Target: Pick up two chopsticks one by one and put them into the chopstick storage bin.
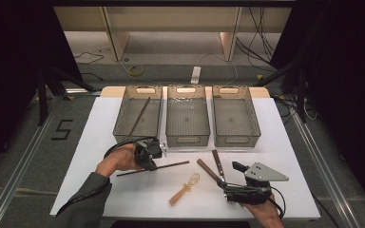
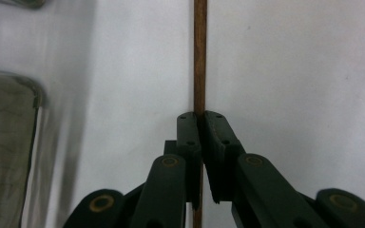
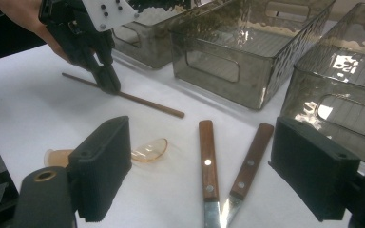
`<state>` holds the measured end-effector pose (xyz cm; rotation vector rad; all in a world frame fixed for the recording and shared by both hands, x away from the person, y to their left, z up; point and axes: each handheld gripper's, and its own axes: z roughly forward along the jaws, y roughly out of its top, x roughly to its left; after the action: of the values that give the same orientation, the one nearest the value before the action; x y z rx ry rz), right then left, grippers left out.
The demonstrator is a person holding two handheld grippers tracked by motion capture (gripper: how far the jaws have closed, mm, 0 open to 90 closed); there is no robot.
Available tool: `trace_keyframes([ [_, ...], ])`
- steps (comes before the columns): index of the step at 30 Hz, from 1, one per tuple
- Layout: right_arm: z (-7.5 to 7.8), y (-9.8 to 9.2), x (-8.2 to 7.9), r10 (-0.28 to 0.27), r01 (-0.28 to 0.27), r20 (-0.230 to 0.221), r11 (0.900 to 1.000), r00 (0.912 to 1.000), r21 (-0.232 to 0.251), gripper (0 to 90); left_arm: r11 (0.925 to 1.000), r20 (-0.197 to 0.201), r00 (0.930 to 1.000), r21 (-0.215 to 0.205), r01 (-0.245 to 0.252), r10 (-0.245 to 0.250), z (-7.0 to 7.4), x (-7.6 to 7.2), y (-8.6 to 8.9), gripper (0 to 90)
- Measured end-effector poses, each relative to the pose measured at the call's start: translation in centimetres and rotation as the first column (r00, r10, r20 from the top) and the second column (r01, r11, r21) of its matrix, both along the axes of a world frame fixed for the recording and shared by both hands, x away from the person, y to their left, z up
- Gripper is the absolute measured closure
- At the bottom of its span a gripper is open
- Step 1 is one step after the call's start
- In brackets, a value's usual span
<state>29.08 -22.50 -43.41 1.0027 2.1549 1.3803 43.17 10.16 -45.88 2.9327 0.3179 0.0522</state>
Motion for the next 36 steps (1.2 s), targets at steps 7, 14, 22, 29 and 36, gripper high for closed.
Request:
trace_keyframes([
  [7,0.0,0.0,0.0,-0.001,0.001,0.001,1.000,1.0000,0.000,21.9,0.9995,0.008,0.9996,-0.018,-0.027,0.027,1.1,0.1,0.6,84.9],
  [14,0.0,0.0,0.0,-0.001,0.001,0.000,1.000,1.0000,0.000,21.8,0.9967,0.069,0.9962,-0.064,-0.050,0.054,3.9,-0.1,1.4,84.9],
  [22,0.0,0.0,0.0,-0.001,0.001,0.000,1.000,1.0000,0.000,21.9,0.9792,0.136,0.9807,-0.165,-0.118,0.141,7.4,-0.4,1.9,84.9],
  [29,0.0,0.0,0.0,-0.001,0.001,0.001,1.000,1.0000,-0.002,21.9,0.9314,0.182,0.9369,-0.269,-0.245,0.299,8.5,0.3,3.1,84.8],
  [36,0.0,0.0,0.0,-0.001,0.001,0.001,1.000,1.0000,-0.001,21.9,0.8472,0.167,0.8788,-0.395,-0.356,0.447,9.5,1.0,4.8,84.8],
])
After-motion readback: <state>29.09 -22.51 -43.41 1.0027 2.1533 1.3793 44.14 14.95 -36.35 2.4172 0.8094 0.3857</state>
